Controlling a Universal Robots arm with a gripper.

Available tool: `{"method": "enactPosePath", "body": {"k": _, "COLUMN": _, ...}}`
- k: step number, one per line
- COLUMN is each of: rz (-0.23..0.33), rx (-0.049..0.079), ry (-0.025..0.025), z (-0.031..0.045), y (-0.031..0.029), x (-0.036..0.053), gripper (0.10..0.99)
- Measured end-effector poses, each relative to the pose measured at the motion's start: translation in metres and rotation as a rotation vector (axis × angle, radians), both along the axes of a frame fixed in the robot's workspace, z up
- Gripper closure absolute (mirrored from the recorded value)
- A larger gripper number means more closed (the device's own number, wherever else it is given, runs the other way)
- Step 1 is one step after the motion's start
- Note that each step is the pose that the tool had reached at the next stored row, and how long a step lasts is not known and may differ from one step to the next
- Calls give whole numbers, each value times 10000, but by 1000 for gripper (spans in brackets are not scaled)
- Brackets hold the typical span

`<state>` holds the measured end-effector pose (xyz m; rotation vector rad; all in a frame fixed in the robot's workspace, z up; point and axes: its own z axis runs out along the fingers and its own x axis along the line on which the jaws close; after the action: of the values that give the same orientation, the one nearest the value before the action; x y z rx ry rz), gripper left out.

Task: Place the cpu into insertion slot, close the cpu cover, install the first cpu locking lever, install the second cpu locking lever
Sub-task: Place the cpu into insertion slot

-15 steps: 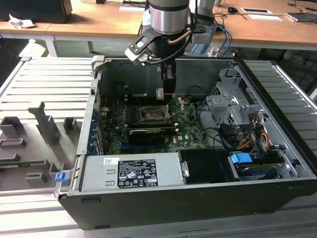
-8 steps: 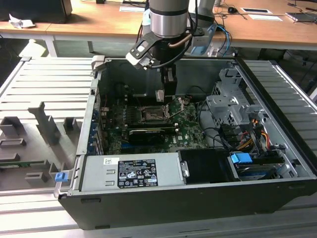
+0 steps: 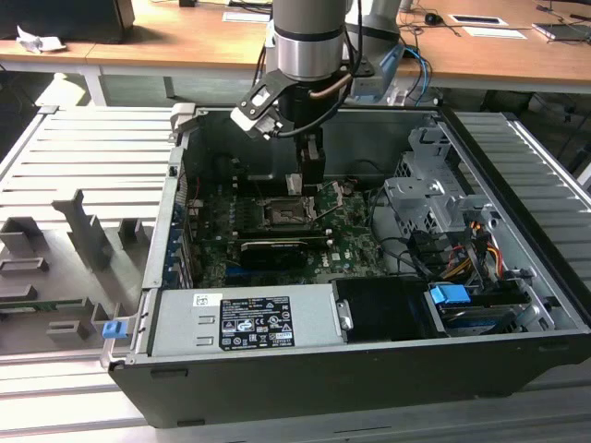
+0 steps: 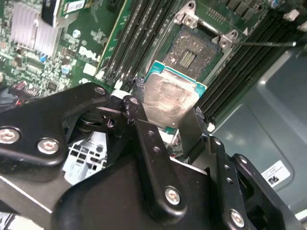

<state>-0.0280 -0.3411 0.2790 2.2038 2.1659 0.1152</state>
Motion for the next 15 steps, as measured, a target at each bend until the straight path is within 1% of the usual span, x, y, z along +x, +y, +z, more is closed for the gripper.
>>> {"method": "enactPosePath", "body": {"k": 1, "rz": -149, "rx": 1, "ry": -1, "z": -33, "y": 5, "x": -7, "gripper": 557}}
{"method": "enactPosePath", "body": {"k": 2, "rz": -165, "rx": 0, "ry": -1, "z": -64, "y": 5, "x": -29, "gripper": 557}}
{"method": "enactPosePath", "body": {"k": 5, "rz": -137, "rx": 1, "ry": 0, "z": -115, "y": 5, "x": -55, "gripper": 557}}
{"method": "enactPosePath", "body": {"k": 9, "rz": 153, "rx": -4, "ry": 6, "z": -128, "y": 5, "x": -56, "gripper": 557}}
{"method": "enactPosePath", "body": {"k": 15, "rz": 184, "rx": 1, "ry": 5, "z": -148, "y": 5, "x": -57, "gripper": 557}}
